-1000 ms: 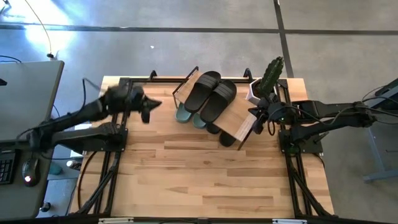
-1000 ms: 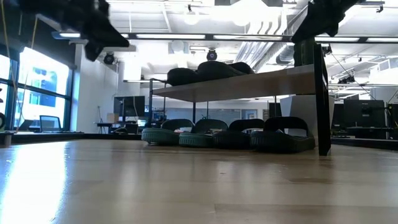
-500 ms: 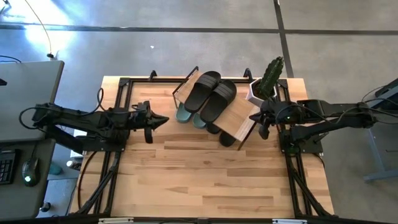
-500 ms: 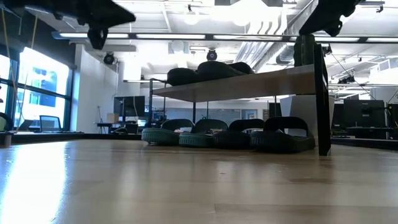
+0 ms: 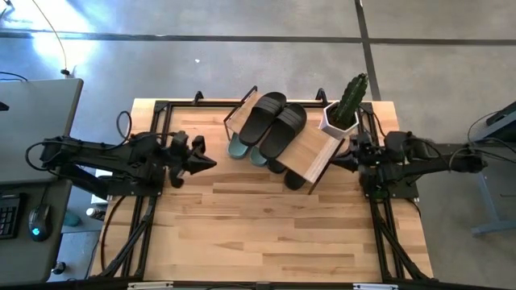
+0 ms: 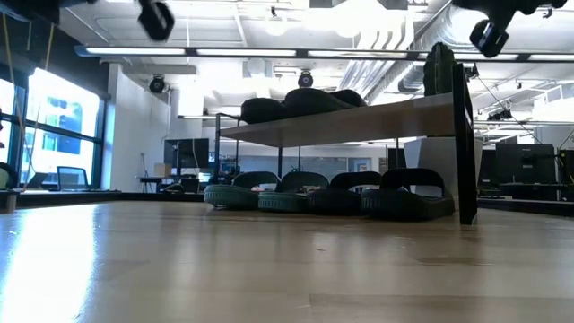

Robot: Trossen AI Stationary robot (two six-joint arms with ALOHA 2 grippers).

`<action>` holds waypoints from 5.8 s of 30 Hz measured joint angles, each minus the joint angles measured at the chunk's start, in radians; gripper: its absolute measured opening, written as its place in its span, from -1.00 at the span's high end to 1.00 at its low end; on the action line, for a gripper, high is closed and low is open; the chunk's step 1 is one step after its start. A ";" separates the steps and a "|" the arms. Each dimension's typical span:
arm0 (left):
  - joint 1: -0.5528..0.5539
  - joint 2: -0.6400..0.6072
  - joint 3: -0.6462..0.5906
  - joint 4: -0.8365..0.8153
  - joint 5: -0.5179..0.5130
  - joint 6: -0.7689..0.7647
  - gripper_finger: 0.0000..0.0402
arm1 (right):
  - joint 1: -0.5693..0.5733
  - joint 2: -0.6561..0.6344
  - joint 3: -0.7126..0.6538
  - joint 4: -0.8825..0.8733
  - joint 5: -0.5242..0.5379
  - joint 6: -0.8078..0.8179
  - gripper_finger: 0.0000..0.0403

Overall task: Pick and place slides into the shelf
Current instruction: Return to Home Position

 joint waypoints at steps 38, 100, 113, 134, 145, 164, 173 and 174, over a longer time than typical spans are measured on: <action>0.001 -0.513 0.000 -0.026 -0.056 0.191 1.00 | -0.002 -0.320 -0.073 0.624 -0.047 -0.120 1.00; 0.001 -0.696 -0.435 -0.152 -0.196 0.106 1.00 | -0.002 -0.443 -0.615 0.660 0.047 -0.032 1.00; 0.001 -0.675 -0.434 -0.352 -0.245 0.251 0.99 | -0.002 -0.433 -0.614 0.431 0.084 -0.333 1.00; 0.001 -0.675 -0.434 -0.352 -0.243 0.317 0.98 | -0.003 -0.432 -0.612 0.431 0.119 -0.326 1.00; 0.001 -0.675 -0.434 -0.352 -0.243 0.317 0.99 | -0.003 -0.431 -0.612 0.431 0.117 -0.326 1.00; 0.001 -0.675 -0.434 -0.352 -0.243 0.317 0.99 | -0.003 -0.431 -0.612 0.430 0.115 -0.326 1.00; 0.001 -0.675 -0.434 -0.352 -0.243 0.317 0.99 | -0.003 -0.431 -0.612 0.430 0.116 -0.326 1.00; 0.001 -0.675 -0.434 -0.352 -0.243 0.317 0.99 | -0.003 -0.431 -0.612 0.430 0.116 -0.326 1.00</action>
